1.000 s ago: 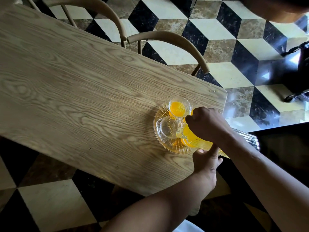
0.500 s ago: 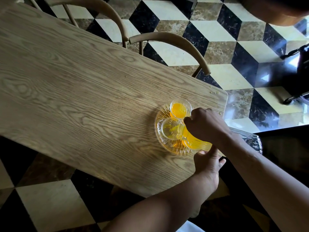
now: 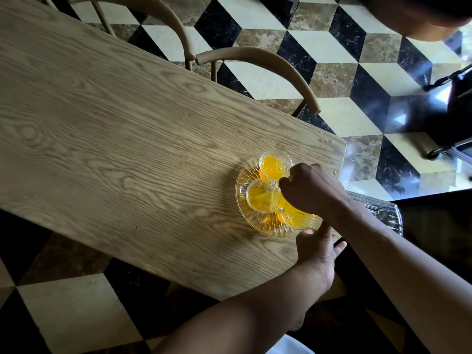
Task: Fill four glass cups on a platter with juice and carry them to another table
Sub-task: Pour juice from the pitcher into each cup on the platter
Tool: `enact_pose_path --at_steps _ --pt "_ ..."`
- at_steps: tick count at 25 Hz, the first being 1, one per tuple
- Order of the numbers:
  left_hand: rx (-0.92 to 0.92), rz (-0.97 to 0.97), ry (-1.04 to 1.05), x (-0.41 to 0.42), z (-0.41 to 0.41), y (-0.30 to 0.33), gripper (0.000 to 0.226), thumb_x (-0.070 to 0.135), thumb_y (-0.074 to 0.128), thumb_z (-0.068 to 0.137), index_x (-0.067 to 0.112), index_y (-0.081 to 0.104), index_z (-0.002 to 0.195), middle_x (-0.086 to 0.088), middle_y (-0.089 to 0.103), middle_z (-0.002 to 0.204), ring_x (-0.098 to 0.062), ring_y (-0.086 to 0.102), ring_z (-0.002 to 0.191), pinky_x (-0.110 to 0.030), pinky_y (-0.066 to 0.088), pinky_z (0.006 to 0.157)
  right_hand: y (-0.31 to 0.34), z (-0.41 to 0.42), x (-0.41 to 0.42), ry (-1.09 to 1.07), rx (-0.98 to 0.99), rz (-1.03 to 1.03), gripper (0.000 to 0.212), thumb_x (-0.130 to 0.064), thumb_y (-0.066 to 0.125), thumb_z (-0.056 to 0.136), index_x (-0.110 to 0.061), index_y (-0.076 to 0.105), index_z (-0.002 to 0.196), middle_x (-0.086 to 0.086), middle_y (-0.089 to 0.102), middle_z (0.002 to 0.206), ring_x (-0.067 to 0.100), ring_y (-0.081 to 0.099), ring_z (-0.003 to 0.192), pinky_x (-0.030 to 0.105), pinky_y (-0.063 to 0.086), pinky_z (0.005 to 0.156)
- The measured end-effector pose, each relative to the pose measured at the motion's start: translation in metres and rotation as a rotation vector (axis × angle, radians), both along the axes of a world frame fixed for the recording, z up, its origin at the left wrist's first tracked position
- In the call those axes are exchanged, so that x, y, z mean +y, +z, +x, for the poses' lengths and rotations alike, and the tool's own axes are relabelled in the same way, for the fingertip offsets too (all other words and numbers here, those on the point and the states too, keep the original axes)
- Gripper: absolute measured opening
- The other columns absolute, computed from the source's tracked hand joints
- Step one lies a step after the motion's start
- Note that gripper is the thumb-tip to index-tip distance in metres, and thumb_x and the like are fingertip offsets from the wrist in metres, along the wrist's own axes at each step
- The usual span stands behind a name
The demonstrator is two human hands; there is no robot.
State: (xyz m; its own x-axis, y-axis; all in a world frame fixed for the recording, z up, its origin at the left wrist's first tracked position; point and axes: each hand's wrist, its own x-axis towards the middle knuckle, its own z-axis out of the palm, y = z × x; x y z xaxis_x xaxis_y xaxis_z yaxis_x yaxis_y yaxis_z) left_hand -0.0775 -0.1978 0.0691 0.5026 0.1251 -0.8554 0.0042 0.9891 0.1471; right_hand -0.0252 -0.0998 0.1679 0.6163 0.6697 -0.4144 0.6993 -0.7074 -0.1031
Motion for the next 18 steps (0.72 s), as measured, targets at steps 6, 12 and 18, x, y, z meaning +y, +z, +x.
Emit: enact_pose_path --at_steps 6,12,18 --pt "-0.001 -0.029 -0.011 0.008 -0.003 0.011 0.026 0.023 0.076 0.093 0.008 0.055 0.096 -0.014 0.063 0.091 -0.018 0.069 0.075 -0.036 0.062 0.074 -0.001 -0.002 0.006 0.035 -0.037 -0.028 0.035 -0.030 0.049 0.093 -0.002 0.063 0.077 0.009 0.056 0.067 0.026 0.050 0.057 0.024 0.037 0.050" --pt "-0.038 -0.060 0.026 0.016 -0.009 0.024 0.025 0.020 0.073 0.096 0.011 0.055 0.082 -0.006 0.067 0.073 -0.011 0.072 0.058 -0.042 0.059 0.083 -0.001 -0.005 0.012 0.074 -0.069 -0.057 0.037 -0.032 0.049 0.095 -0.004 0.064 0.077 0.009 0.058 0.066 0.025 0.051 0.057 0.024 0.037 0.050" --pt "-0.042 -0.089 0.056 0.024 -0.012 0.039 0.023 0.022 0.073 0.095 0.011 0.059 0.082 0.001 0.073 0.065 -0.009 0.074 0.059 -0.033 0.061 0.070 0.000 -0.008 0.020 0.085 -0.061 -0.072 0.036 -0.031 0.049 0.094 -0.005 0.059 0.072 0.008 0.055 0.067 0.024 0.052 0.056 0.024 0.039 0.052"
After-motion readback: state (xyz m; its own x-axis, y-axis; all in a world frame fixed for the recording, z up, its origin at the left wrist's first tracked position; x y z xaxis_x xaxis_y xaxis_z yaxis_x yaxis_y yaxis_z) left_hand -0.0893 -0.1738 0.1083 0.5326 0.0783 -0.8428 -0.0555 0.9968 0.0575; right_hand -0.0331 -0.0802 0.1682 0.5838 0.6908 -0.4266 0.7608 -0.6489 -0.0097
